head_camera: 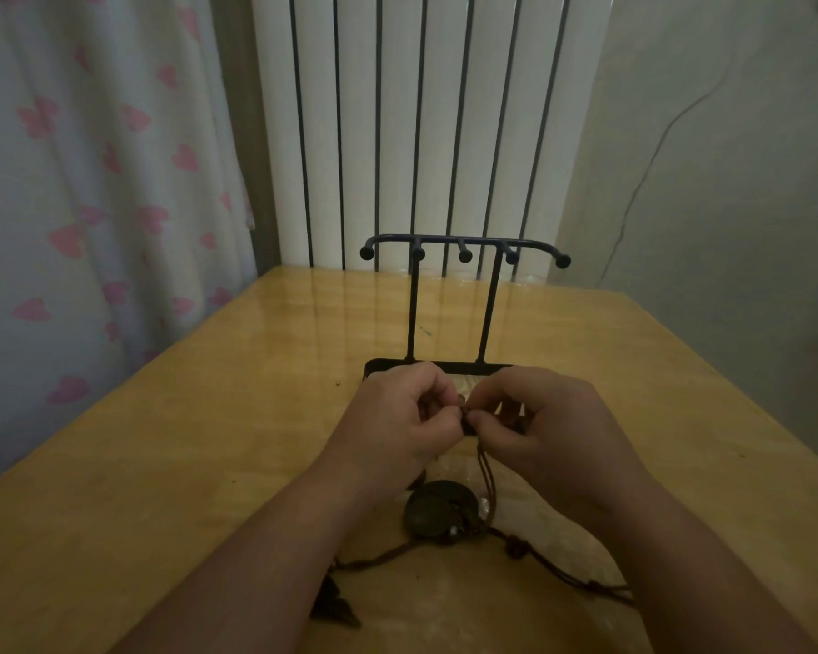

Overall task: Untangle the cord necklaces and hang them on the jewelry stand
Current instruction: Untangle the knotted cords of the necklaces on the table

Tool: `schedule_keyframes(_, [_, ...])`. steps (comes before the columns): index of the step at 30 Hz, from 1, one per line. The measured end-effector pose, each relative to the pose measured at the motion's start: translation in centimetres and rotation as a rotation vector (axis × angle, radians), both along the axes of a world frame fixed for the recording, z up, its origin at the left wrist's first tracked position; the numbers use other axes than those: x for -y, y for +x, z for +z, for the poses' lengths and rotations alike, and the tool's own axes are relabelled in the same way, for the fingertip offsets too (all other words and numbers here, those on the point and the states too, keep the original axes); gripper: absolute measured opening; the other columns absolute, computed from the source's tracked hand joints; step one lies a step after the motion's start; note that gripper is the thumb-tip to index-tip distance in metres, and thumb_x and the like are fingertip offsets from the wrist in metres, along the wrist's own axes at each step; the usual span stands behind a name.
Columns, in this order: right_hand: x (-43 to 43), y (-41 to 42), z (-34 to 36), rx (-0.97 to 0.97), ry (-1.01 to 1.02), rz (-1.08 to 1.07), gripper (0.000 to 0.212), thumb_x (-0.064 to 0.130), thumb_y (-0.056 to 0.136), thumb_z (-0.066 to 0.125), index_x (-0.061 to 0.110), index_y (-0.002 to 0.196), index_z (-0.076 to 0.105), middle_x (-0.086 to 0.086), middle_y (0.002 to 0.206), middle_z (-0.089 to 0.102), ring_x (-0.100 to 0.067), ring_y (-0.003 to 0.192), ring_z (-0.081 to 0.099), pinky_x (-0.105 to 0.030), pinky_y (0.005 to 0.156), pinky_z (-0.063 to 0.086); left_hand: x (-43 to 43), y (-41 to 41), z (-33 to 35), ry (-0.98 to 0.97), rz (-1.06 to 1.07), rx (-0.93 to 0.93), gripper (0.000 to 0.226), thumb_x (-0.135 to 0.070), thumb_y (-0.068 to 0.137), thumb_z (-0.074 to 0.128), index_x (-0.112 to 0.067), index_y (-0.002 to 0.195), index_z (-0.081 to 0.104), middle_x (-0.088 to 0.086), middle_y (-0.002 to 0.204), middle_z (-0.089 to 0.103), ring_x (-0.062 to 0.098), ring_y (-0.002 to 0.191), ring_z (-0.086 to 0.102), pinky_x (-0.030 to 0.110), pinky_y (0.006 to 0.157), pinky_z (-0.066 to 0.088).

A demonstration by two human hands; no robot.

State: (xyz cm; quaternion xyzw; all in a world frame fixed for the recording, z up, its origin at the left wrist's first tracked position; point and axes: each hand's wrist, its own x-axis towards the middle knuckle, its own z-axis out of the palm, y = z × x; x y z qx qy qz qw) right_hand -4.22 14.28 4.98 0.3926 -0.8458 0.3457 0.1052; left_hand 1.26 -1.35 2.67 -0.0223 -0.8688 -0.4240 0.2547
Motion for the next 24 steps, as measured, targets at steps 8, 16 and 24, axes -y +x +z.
schedule_keyframes(8, [0.19,-0.10,-0.39,-0.028,0.007,0.010,0.016,0.026,0.082,0.067,0.040,0.078,0.058,0.016,0.074,0.058,0.000,0.076,0.056,-0.018,0.061,0.050,0.04,-0.21,0.07,-0.082,-0.019,0.028,0.025,-0.012,0.087,0.061,-0.033,0.074,0.053,-0.012,0.069,0.052,0.000,0.062,0.048,0.013,0.054,0.039])
schedule_keyframes(16, [0.41,-0.16,-0.54,0.097,-0.018,-0.004,0.011,0.026,0.084,0.061,0.032,0.076,0.057,0.008,0.069,0.056,0.002,0.064,0.051,-0.016,0.053,0.043,0.14,-0.42,-0.28,-0.012,-0.024,0.043,0.017,-0.020,0.090,0.060,-0.034,0.082,0.058,-0.008,0.077,0.058,0.004,0.066,0.054,0.017,0.056,0.043])
schedule_keyframes(24, [0.55,-0.23,-0.76,0.083,-0.055,0.000,0.015,0.024,0.086,0.064,0.036,0.079,0.060,0.013,0.071,0.058,0.006,0.075,0.053,-0.009,0.063,0.043,0.22,-0.21,0.02,0.040,-0.043,0.055,0.024,-0.012,0.091,0.058,-0.031,0.077,0.054,-0.010,0.067,0.052,-0.002,0.058,0.049,0.012,0.051,0.039])
